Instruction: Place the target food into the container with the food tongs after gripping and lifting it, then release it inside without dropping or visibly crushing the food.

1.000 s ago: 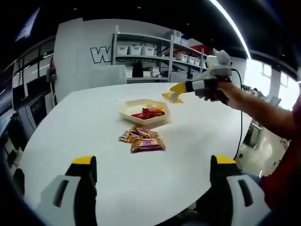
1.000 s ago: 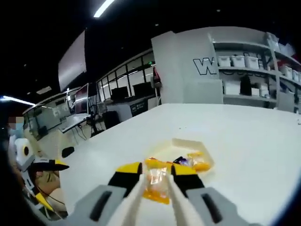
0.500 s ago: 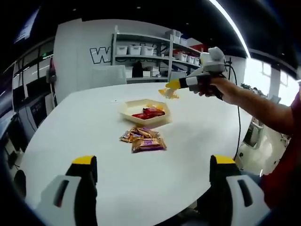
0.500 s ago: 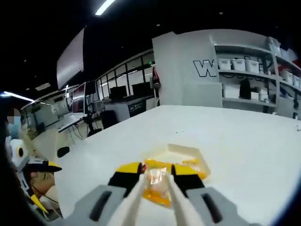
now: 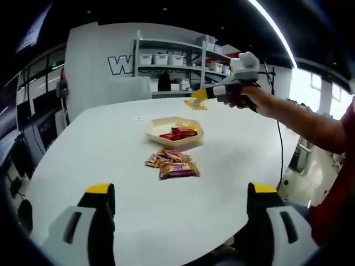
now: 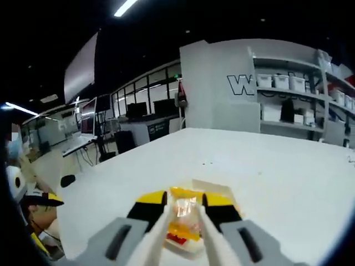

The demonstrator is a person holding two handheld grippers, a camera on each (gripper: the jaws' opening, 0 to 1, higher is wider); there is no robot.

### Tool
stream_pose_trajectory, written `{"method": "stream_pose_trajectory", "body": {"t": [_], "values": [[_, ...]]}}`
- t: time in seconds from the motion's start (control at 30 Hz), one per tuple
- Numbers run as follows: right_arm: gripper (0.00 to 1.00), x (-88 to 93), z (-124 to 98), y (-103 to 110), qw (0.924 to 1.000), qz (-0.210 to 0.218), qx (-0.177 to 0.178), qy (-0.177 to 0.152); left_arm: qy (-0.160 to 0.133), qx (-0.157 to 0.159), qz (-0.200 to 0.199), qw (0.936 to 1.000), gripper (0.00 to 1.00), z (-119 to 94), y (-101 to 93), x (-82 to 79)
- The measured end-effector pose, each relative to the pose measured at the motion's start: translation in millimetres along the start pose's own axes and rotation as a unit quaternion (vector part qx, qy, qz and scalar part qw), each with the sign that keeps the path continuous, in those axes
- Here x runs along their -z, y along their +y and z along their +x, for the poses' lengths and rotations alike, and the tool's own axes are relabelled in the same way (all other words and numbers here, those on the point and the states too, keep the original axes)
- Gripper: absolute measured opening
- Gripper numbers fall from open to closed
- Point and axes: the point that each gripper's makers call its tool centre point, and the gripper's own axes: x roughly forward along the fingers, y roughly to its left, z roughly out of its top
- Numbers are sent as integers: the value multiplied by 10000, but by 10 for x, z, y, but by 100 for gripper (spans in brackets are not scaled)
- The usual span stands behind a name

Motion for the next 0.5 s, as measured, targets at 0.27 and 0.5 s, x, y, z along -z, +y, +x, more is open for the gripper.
{"method": "stream_pose_trajectory", "body": {"t": [0.27,0.5], "values": [[20,-16,71,-55,10000,12,48,-18,4,-33,-23,10000,97,-3,27,1],[24,-17,138,-83,10000,-56,-31,-38,24,-58,-29,10000,97,-2,50,12]]}}
